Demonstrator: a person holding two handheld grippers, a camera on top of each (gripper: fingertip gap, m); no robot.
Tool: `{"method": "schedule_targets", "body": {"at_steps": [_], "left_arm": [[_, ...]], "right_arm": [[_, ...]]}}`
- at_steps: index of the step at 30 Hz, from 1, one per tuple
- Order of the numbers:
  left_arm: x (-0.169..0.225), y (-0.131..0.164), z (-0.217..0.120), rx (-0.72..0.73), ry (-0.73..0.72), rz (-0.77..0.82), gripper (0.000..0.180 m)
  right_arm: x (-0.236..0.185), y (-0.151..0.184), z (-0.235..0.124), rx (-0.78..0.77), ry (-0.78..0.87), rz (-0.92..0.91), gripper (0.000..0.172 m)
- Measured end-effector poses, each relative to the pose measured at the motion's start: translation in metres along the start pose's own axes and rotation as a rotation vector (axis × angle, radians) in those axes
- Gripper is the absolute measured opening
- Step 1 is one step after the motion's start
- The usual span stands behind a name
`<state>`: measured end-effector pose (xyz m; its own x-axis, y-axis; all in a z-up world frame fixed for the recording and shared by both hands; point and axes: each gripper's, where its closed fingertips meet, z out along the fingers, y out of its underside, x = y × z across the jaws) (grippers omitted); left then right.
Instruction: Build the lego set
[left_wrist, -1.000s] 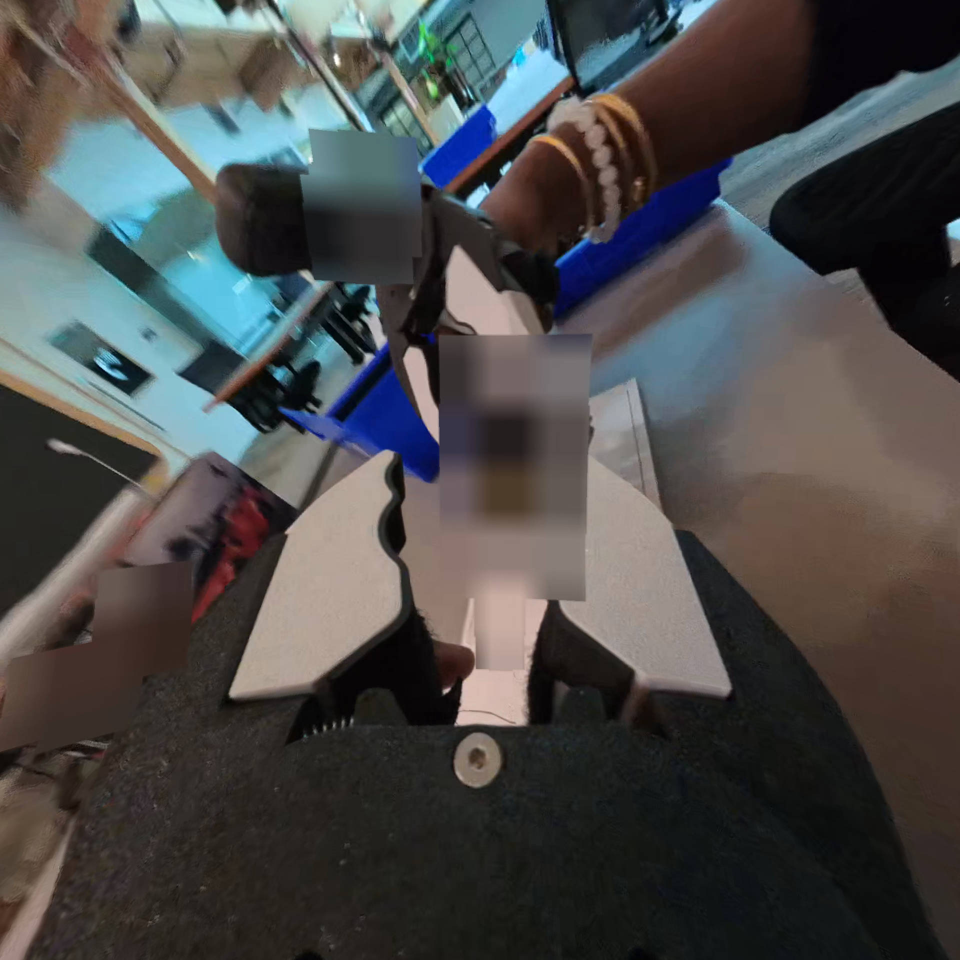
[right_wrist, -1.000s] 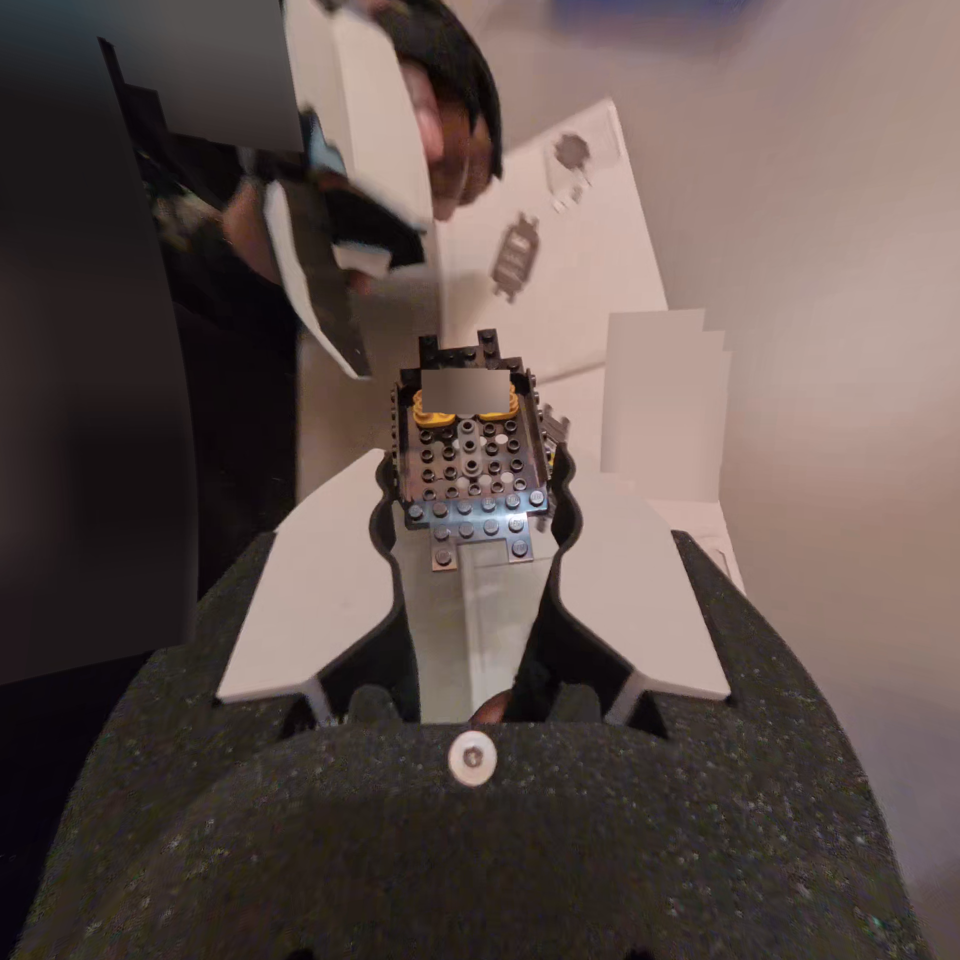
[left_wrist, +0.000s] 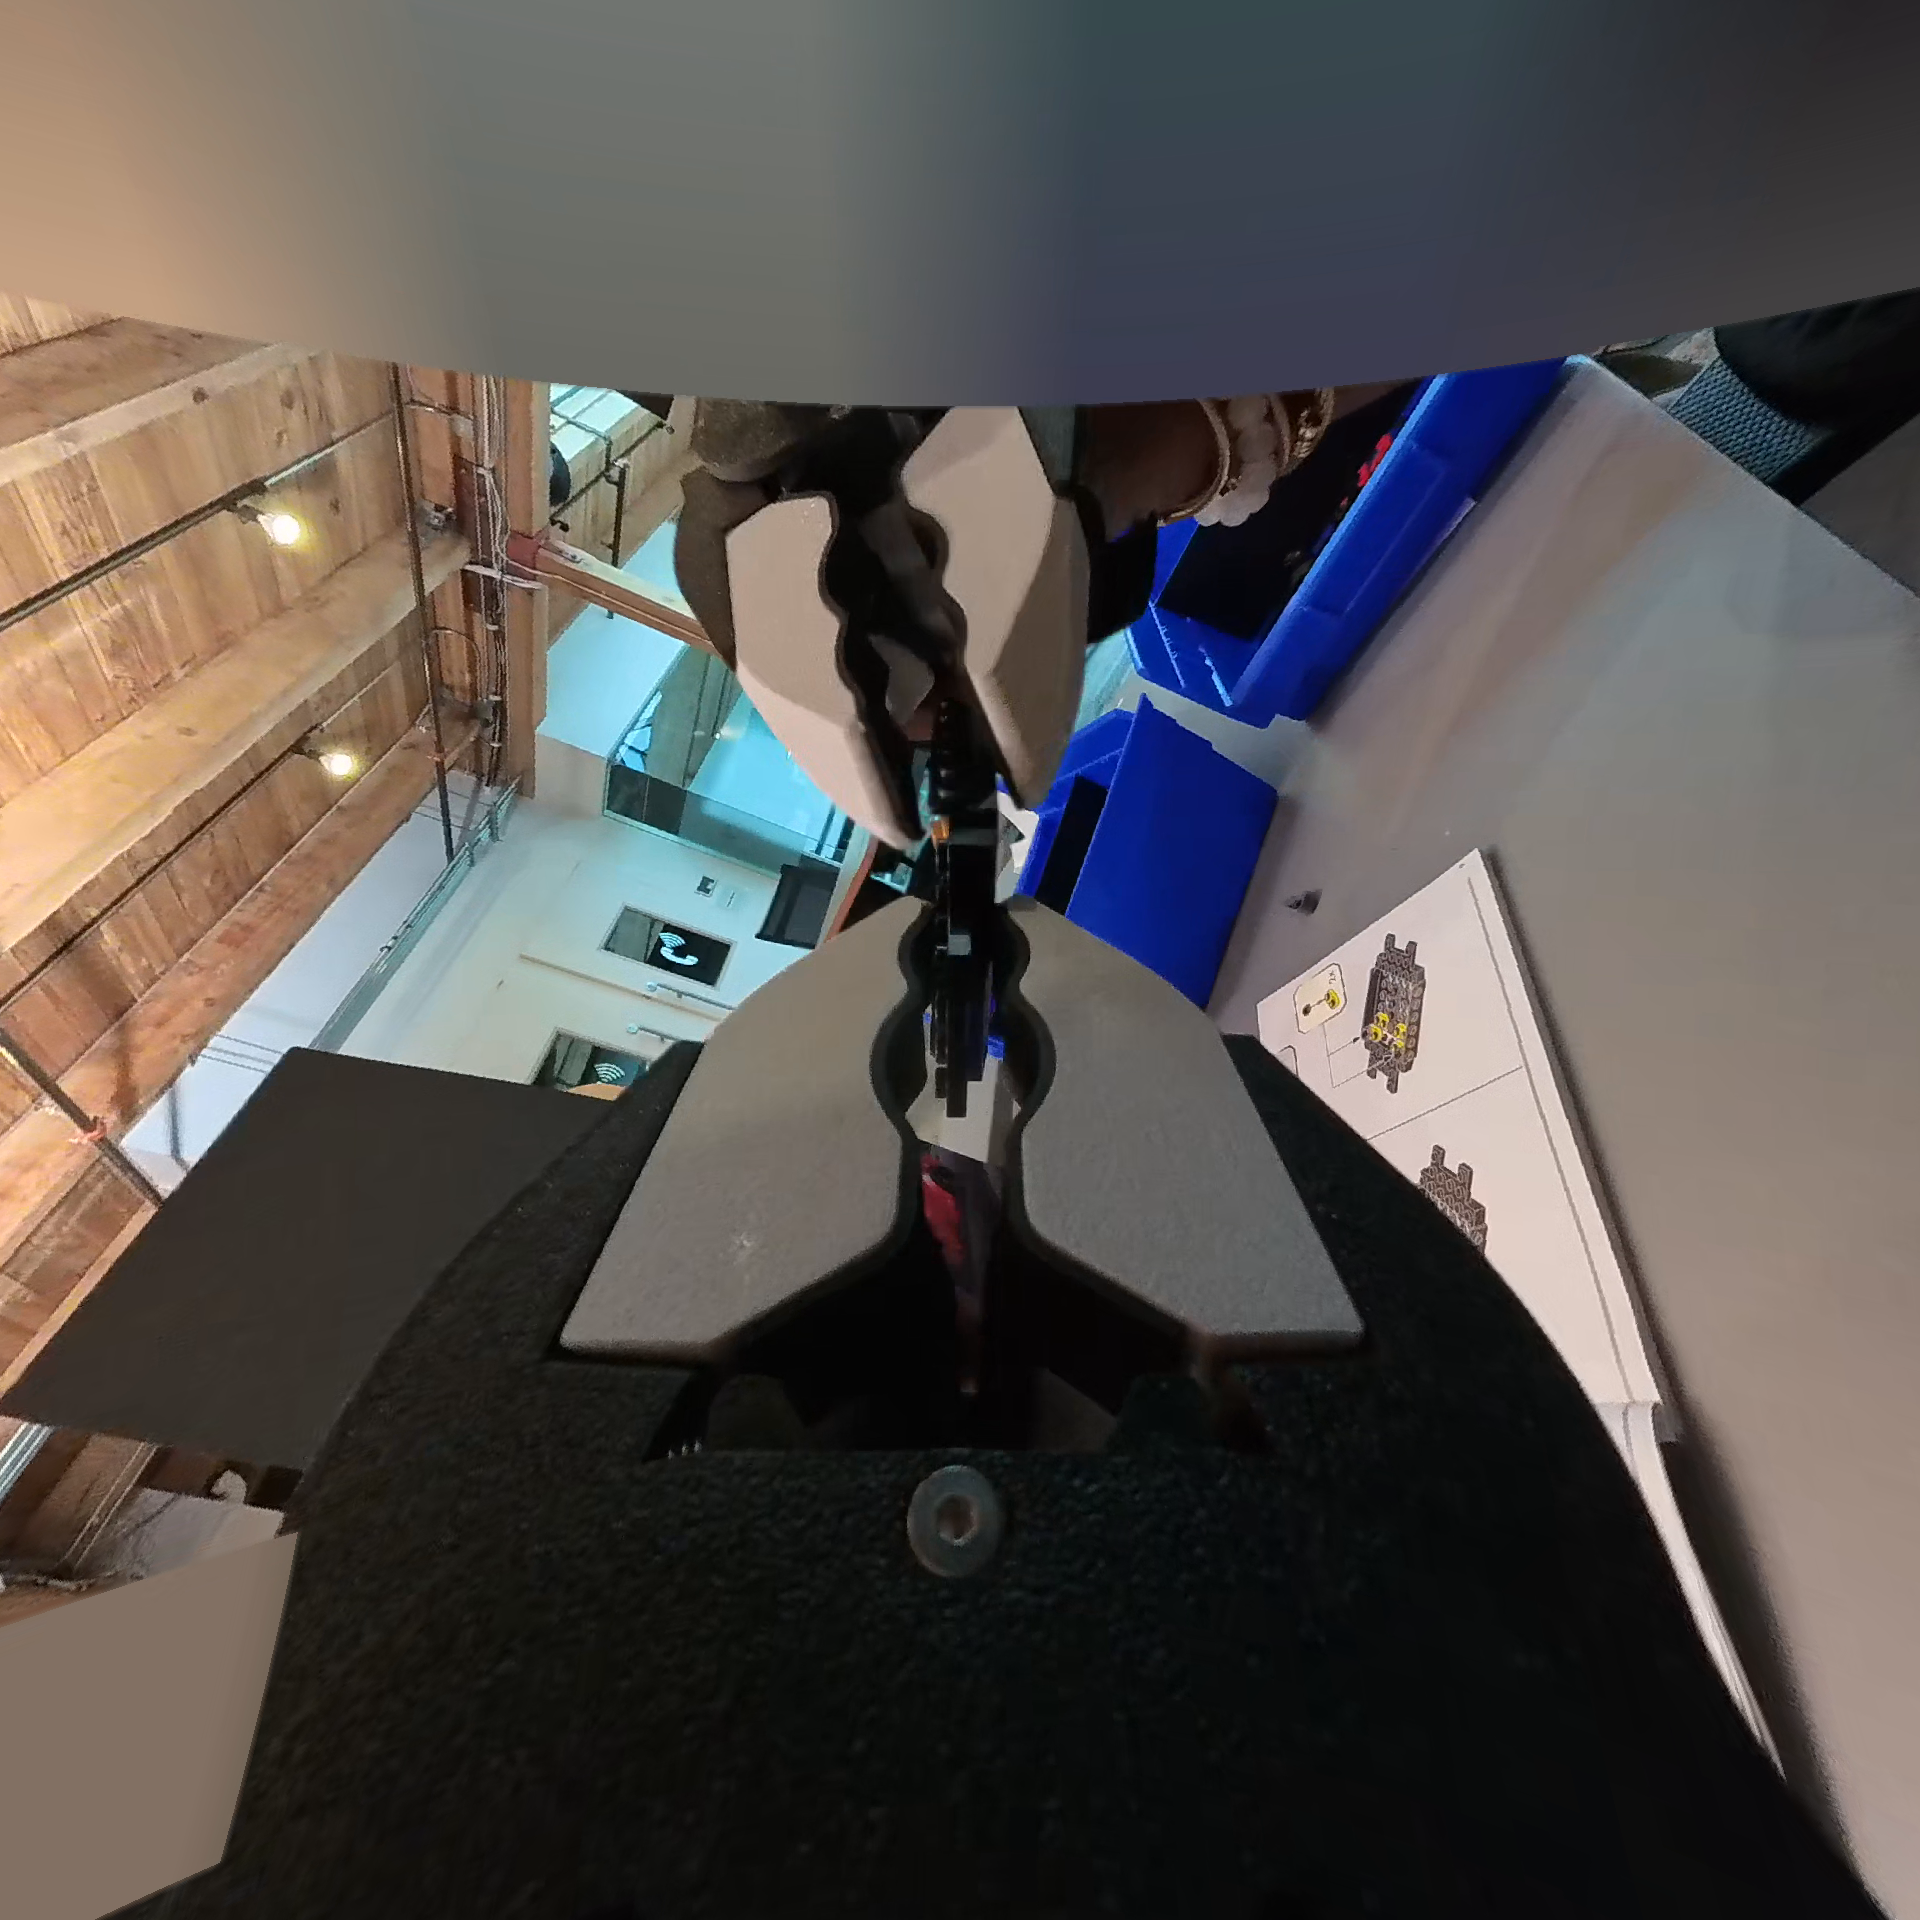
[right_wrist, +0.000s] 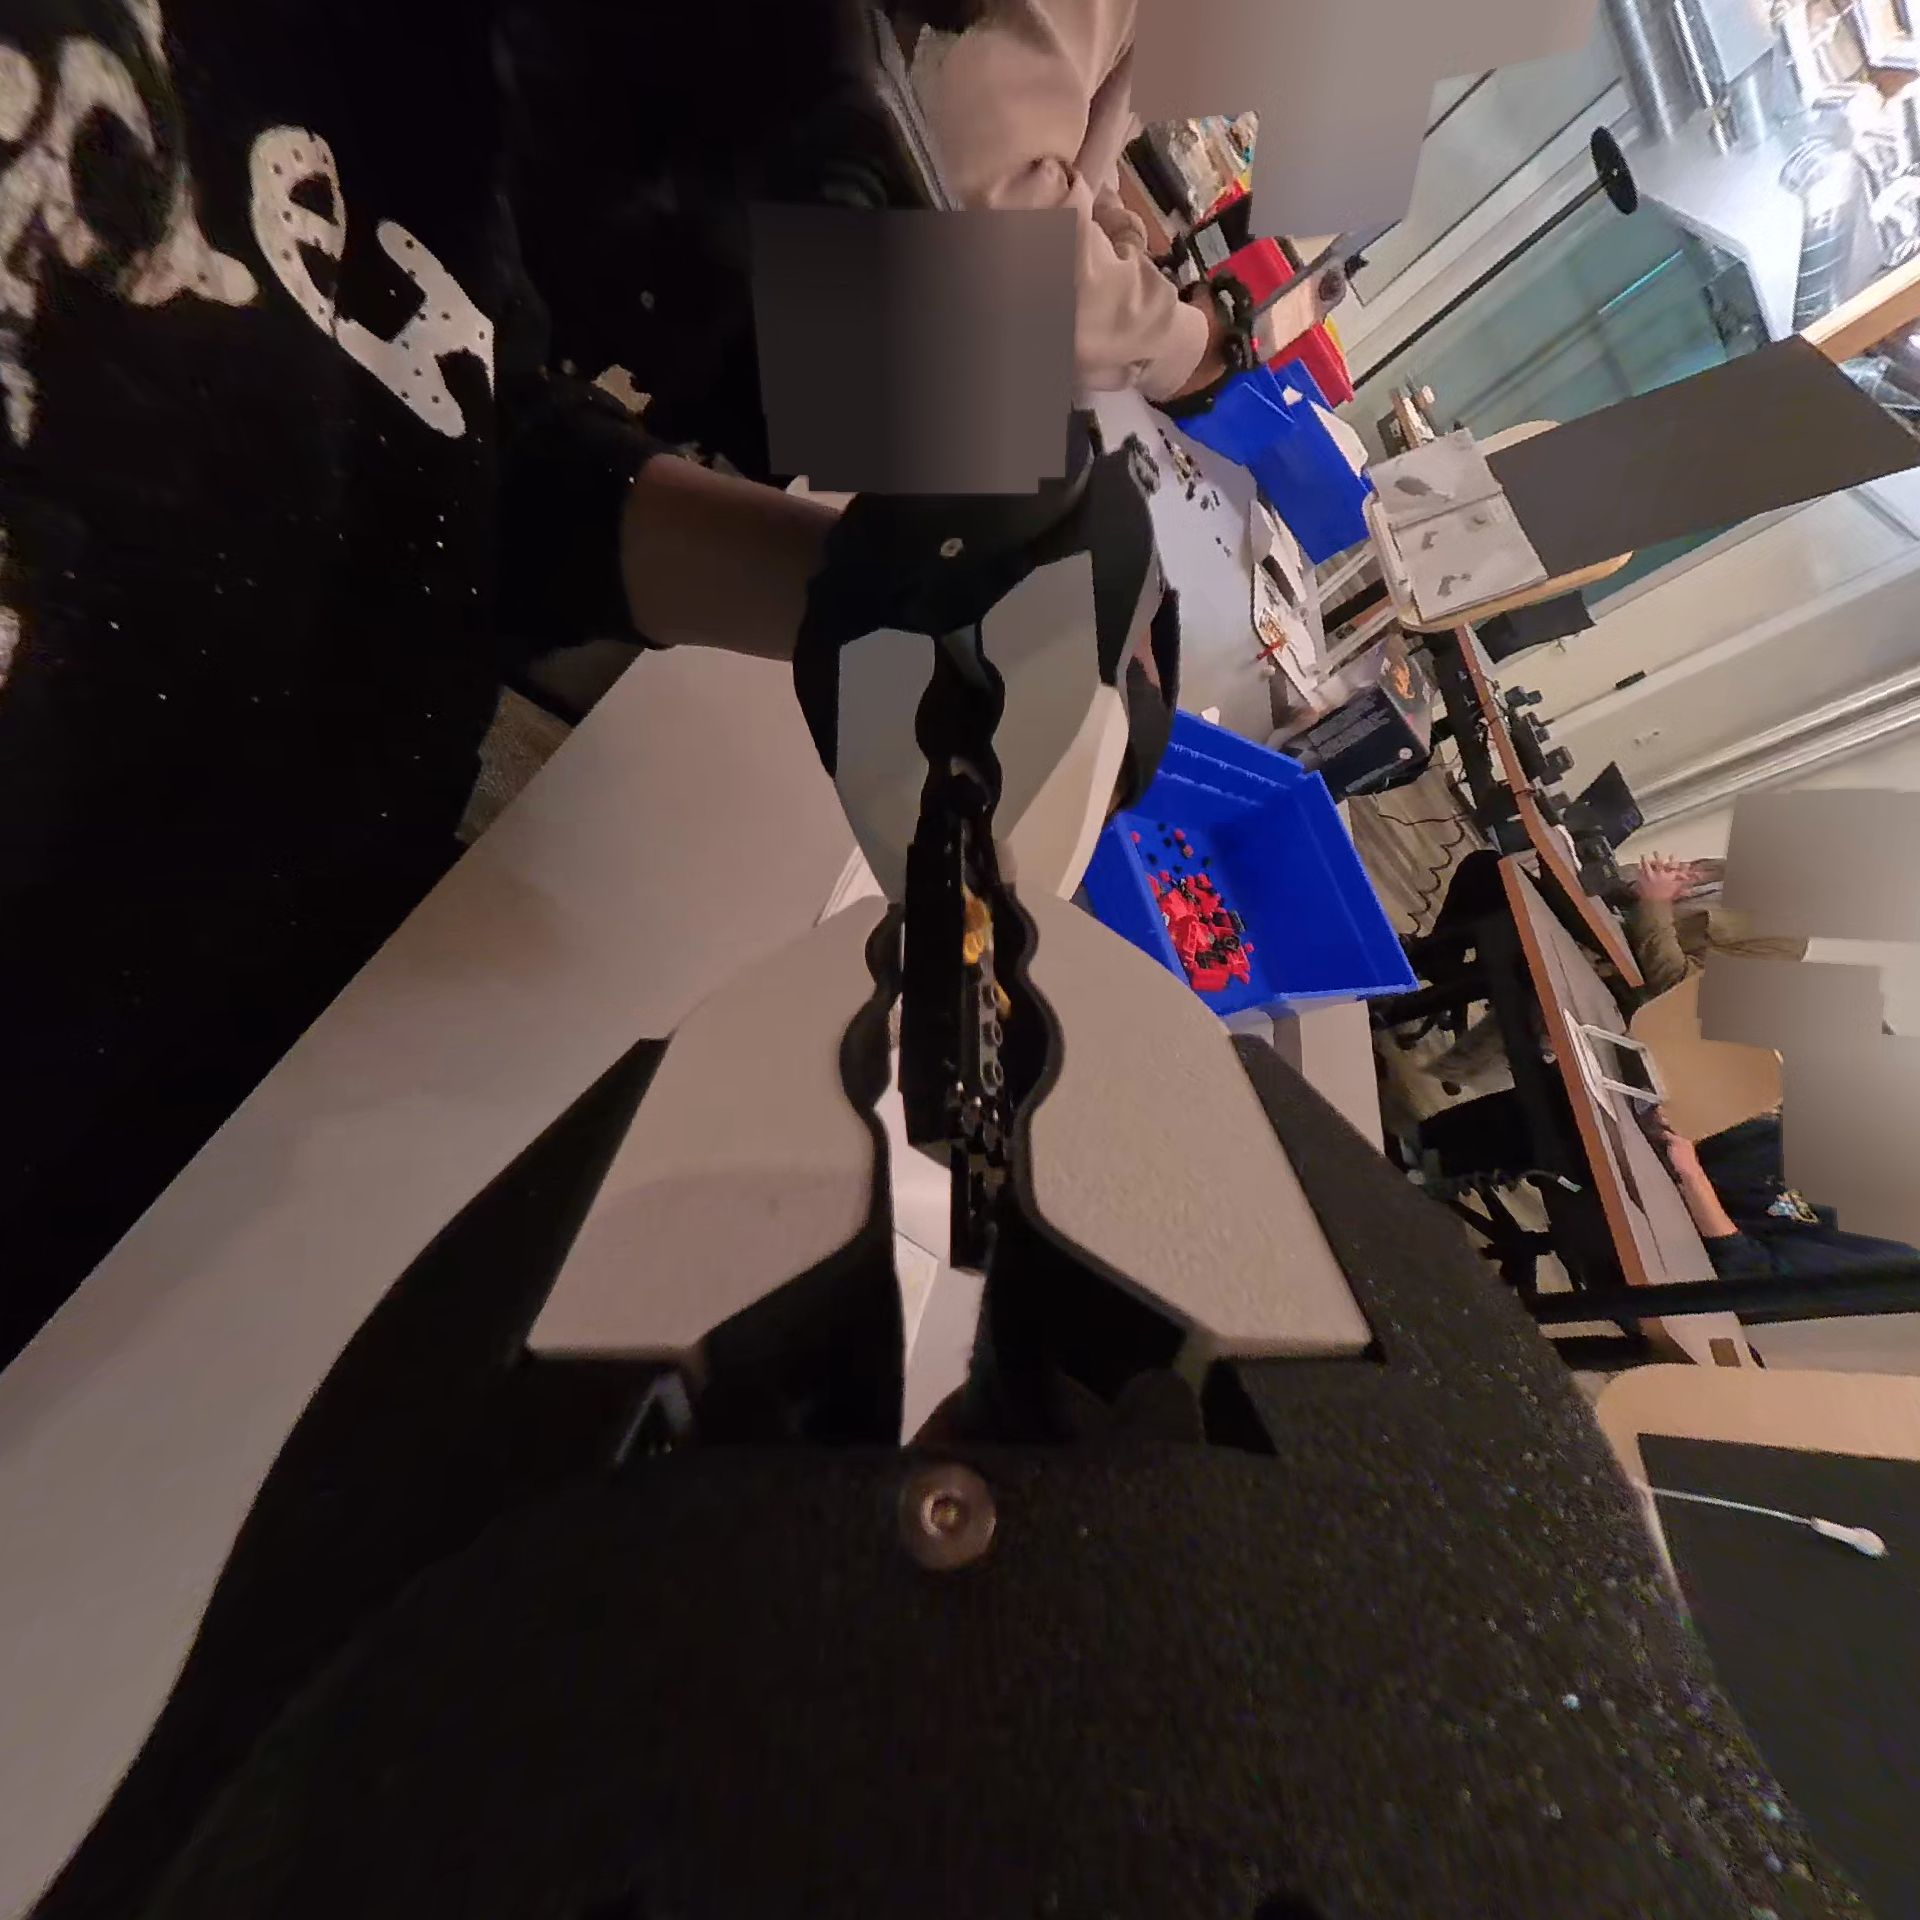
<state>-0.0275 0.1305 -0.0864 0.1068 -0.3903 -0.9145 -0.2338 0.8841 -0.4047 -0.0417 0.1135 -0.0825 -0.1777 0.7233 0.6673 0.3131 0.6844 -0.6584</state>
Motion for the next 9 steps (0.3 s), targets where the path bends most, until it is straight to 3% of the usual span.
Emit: {"method": "schedule_targets", "body": {"at_steps": [1, 9], "left_arm": [[-0.0004, -0.0006, -0.0003, 0.002, -0.001, 0.0, 0.008], [-0.0028, -0.0012, -0.0025, -0.007, 0.001, -0.025, 0.008]], "right_arm": [[0.0003, 0.0024, 0.0008, -0.018, 0.005, -0.009, 0.017], [0.0046, -0.0003, 0.0022, -0.007, 0.077, -0.108, 0.013]]}}
